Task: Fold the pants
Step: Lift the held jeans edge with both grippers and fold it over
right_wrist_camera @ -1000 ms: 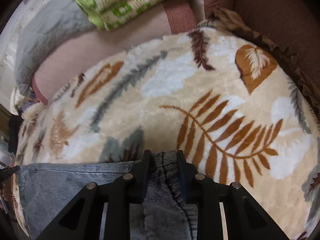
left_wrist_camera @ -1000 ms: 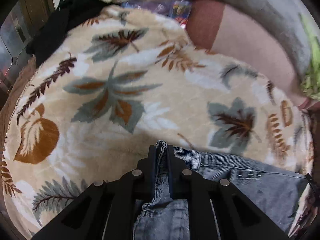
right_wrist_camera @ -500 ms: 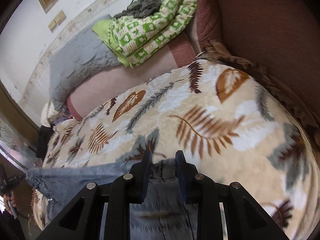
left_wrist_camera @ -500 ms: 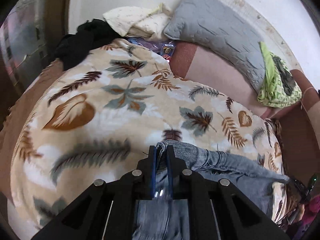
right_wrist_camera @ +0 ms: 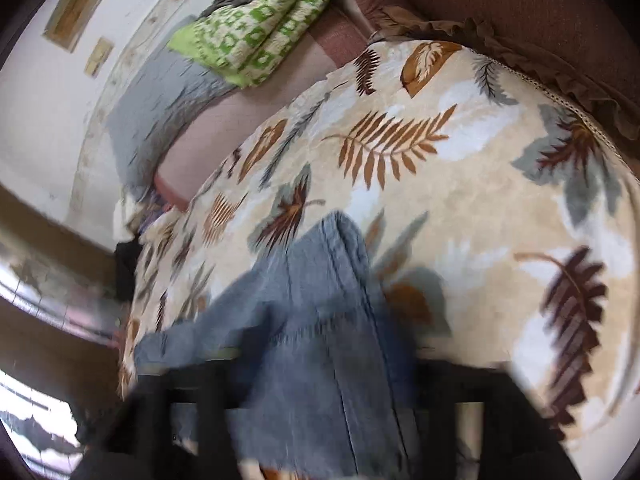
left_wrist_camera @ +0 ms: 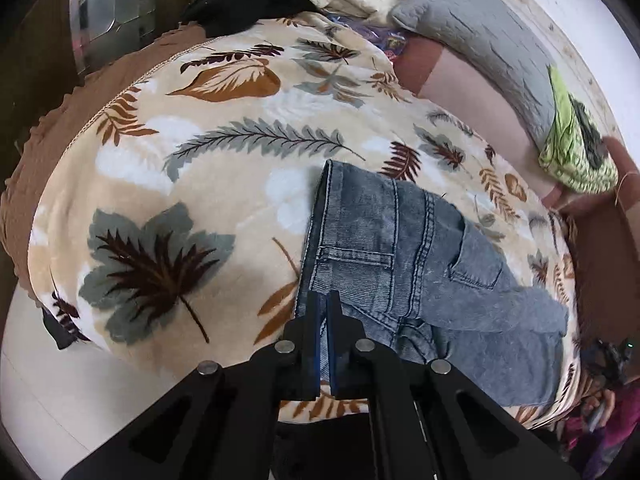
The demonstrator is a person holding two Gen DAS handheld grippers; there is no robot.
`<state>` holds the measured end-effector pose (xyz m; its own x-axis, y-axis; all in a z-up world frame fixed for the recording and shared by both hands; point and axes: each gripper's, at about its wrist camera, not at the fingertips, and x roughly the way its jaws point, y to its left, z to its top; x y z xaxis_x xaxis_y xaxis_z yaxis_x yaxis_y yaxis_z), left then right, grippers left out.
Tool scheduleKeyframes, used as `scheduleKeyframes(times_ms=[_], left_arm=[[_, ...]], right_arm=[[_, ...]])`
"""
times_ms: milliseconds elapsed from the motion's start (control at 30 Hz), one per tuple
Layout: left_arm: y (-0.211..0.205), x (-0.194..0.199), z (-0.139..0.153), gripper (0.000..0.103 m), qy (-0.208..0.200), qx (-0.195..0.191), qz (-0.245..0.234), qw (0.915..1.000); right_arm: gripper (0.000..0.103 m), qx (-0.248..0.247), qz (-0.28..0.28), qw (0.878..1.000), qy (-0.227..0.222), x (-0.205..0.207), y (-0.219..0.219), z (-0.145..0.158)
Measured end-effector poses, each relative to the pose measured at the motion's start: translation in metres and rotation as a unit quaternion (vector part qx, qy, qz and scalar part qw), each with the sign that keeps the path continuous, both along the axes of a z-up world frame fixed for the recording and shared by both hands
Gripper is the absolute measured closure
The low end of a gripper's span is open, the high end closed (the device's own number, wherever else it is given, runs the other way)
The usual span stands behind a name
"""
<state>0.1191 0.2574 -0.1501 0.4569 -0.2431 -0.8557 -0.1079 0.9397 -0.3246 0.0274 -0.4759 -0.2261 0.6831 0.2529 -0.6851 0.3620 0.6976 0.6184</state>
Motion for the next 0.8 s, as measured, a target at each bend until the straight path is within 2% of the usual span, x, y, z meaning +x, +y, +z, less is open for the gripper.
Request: scheduleKeyframes(times_ms=[67, 100, 133, 167, 233, 300, 367, 400, 433, 500, 600, 700, 800], left_arm=[[-0.001, 0.001, 0.007, 0.101, -0.012, 0.011, 0.002, 0.9999], [0.001, 0.001, 0.008, 0.095, -0.013, 0.014, 0.003, 0.9998], [0.000, 0.005, 0.006, 0.083, -0.009, 0.012, 0.005, 0.9999], [0.000, 0.007, 0.004, 0.076, -0.004, 0.008, 0.006, 0.9999], [-0.002, 0.011, -0.004, 0.046, 0.007, 0.008, 0.013, 0.9999], [-0.003, 0.013, -0.014, 0.044, 0.016, 0.005, 0.017, 0.9997], [-0.005, 0.018, -0.027, 0.044, 0.031, -0.003, 0.020, 0.9993], [-0.005, 0.019, -0.033, 0.044, 0.036, -0.005, 0.023, 0.9991], [-0.006, 0.022, -0.038, 0.044, 0.040, -0.007, 0.026, 0.9988], [-0.009, 0.025, -0.044, 0.044, 0.042, -0.010, 0.033, 0.9985], [-0.014, 0.030, -0.046, 0.044, 0.042, -0.029, 0.039, 0.9980], [-0.021, 0.024, -0.050, 0.044, 0.066, -0.043, 0.040, 0.9961], [-0.027, 0.014, -0.051, 0.041, 0.067, -0.041, 0.041, 0.9961]], right_arm=[[0.031, -0.004, 0.007, 1.000, 0.006, 0.020, 0.003, -0.006], [0.031, -0.007, 0.014, 1.000, 0.019, 0.035, 0.007, -0.013], [0.031, -0.015, 0.016, 0.999, 0.033, 0.045, 0.010, -0.018], [0.031, -0.024, 0.017, 0.999, 0.043, 0.054, 0.014, -0.023], [0.031, -0.032, 0.029, 0.998, 0.048, 0.068, 0.022, -0.033], [0.047, -0.052, 0.040, 0.996, 0.056, 0.075, 0.029, -0.038], [0.084, -0.099, 0.059, 0.990, 0.080, 0.079, 0.039, -0.040], [0.084, -0.113, 0.063, 0.988, 0.082, 0.077, 0.043, -0.036], [0.091, -0.120, 0.063, 0.988, 0.079, 0.074, 0.044, -0.033], [0.093, -0.142, 0.060, 0.986, 0.065, 0.061, 0.047, -0.015], [0.095, -0.158, 0.052, 0.986, 0.029, 0.036, 0.049, 0.018], [0.095, -0.170, 0.039, 0.985, -0.003, 0.009, 0.050, 0.048], [0.095, -0.174, 0.039, 0.984, -0.018, -0.011, 0.052, 0.063]])
